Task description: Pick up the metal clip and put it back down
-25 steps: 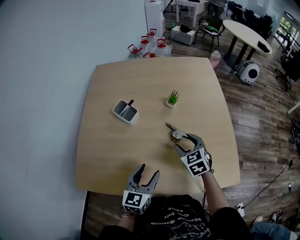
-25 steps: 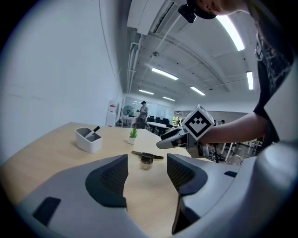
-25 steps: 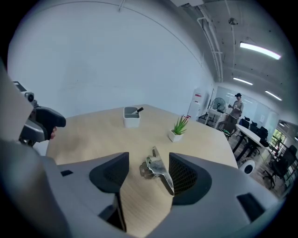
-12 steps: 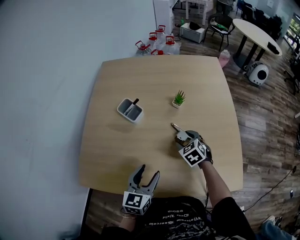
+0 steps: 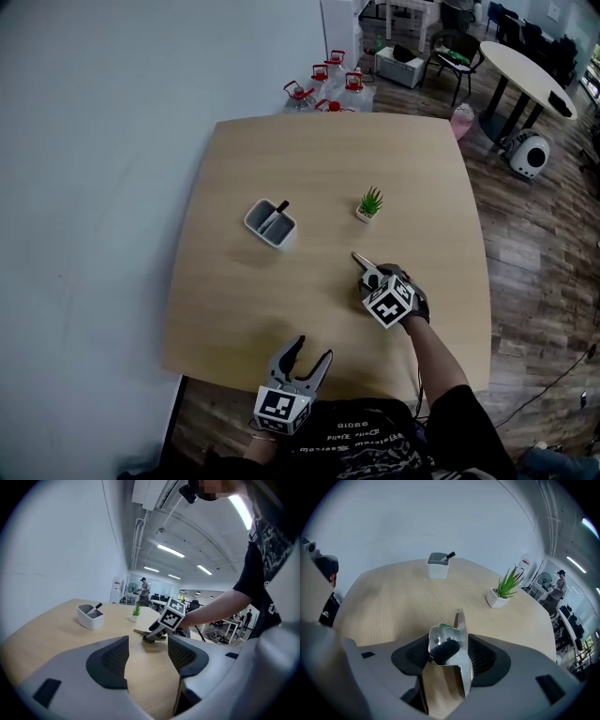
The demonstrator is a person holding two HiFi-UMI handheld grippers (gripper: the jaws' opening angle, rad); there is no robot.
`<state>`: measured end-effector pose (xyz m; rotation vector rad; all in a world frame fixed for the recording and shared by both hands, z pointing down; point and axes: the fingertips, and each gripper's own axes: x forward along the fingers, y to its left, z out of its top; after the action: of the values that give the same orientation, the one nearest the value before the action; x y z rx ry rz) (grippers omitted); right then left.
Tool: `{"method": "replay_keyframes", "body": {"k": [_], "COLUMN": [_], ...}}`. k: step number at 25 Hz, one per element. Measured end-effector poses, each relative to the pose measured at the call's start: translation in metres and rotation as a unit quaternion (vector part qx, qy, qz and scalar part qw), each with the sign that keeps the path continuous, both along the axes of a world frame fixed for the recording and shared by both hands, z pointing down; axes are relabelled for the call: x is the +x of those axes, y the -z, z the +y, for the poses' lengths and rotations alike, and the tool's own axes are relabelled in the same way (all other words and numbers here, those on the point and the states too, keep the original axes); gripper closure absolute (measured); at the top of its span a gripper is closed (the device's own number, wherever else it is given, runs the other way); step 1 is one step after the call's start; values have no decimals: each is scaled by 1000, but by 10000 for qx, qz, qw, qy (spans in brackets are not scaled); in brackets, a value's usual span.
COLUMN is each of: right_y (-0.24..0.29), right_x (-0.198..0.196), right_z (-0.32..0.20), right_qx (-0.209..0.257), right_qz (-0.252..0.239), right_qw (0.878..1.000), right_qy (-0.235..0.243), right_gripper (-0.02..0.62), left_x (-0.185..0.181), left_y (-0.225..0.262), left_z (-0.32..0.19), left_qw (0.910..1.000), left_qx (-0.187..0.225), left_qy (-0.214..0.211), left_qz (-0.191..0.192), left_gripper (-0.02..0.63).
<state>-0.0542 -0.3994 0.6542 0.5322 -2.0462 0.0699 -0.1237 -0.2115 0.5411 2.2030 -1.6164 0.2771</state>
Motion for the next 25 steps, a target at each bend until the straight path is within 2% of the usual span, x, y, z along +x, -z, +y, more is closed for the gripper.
{"method": "replay_keyframes", "body": {"k": [4, 8, 17, 21, 25], "right_y": [0, 9, 16, 35, 57], "right_x": [-3, -3, -2, -2, -1], "right_z": [1, -7, -6, -4, -1], "right_qx": [75, 271, 377, 453, 526], "right_qz": [30, -93, -215, -473, -809], "right_qw": [9999, 9996, 9990, 9977, 9947], "right_qy": [87, -48, -97, -186, -347], "right_gripper": [416, 487, 500, 502, 500], "left_x": [-7, -11, -8, -13, -13], "left_y": [5, 7, 5, 6, 2], "left_z": [-1, -5, -4, -3, -7], "left_qw": [9998, 9997, 9997, 9996, 9997], "left_qx": [41, 103, 96, 99, 122], "left_qy": [154, 199, 191, 241, 184], "left_qz": [150, 81, 66, 59, -141], "left_gripper": [354, 354, 354, 354, 354]}}
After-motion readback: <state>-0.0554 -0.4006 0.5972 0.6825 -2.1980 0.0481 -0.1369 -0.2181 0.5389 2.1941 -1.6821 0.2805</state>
